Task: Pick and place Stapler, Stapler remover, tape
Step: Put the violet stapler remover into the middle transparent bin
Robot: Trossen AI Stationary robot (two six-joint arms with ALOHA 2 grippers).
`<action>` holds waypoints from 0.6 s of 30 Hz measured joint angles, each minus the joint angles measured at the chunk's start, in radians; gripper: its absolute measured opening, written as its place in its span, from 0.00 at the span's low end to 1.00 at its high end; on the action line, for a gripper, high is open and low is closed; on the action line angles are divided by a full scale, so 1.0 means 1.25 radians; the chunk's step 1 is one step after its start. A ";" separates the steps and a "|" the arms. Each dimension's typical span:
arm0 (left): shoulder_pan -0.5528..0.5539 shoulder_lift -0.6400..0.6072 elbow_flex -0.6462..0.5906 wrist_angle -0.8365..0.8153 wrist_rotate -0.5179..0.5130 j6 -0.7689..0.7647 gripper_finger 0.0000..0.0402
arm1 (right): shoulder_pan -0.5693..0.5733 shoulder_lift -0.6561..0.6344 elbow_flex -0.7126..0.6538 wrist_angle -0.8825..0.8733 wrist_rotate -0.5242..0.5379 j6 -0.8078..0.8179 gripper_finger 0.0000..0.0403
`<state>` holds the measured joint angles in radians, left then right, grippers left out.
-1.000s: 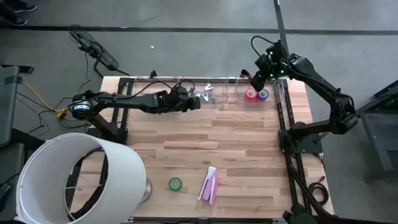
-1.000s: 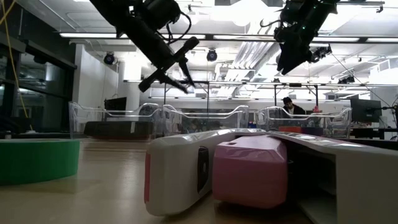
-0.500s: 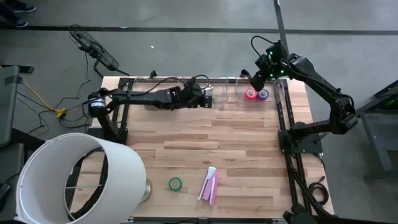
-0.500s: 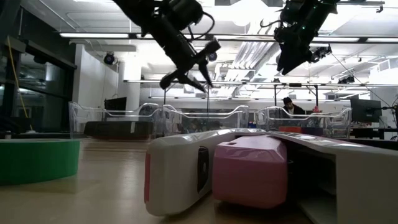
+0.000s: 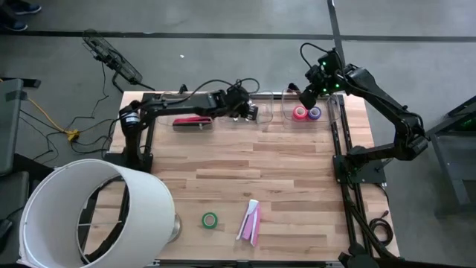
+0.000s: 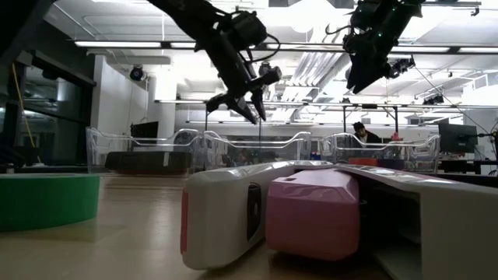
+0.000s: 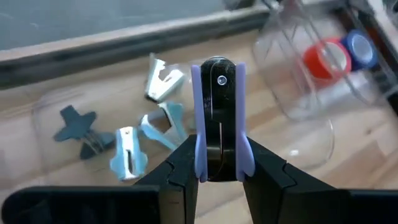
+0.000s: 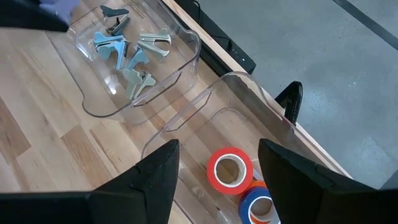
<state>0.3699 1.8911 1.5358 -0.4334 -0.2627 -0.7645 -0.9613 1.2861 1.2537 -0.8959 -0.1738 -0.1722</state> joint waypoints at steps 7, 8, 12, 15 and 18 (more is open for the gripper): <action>0.003 0.061 0.058 -0.006 0.000 -0.021 0.23 | 0.000 0.002 0.000 0.000 0.001 0.000 0.52; 0.002 0.070 0.071 -0.013 0.001 -0.022 0.23 | 0.000 0.002 0.000 0.000 0.002 0.000 0.52; 0.002 0.112 0.112 -0.047 0.000 -0.033 0.23 | 0.000 0.002 0.000 0.000 0.002 0.000 0.52; 0.003 0.136 0.129 -0.069 -0.011 -0.057 0.23 | 0.000 0.002 0.000 -0.001 0.002 0.000 0.52; 0.007 0.144 0.134 -0.086 -0.032 -0.081 0.23 | 0.000 0.002 0.000 -0.001 0.002 0.000 0.52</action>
<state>0.3786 2.0712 1.7039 -0.5407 -0.3025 -0.8655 -0.9614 1.2892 1.2537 -0.8974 -0.1711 -0.1722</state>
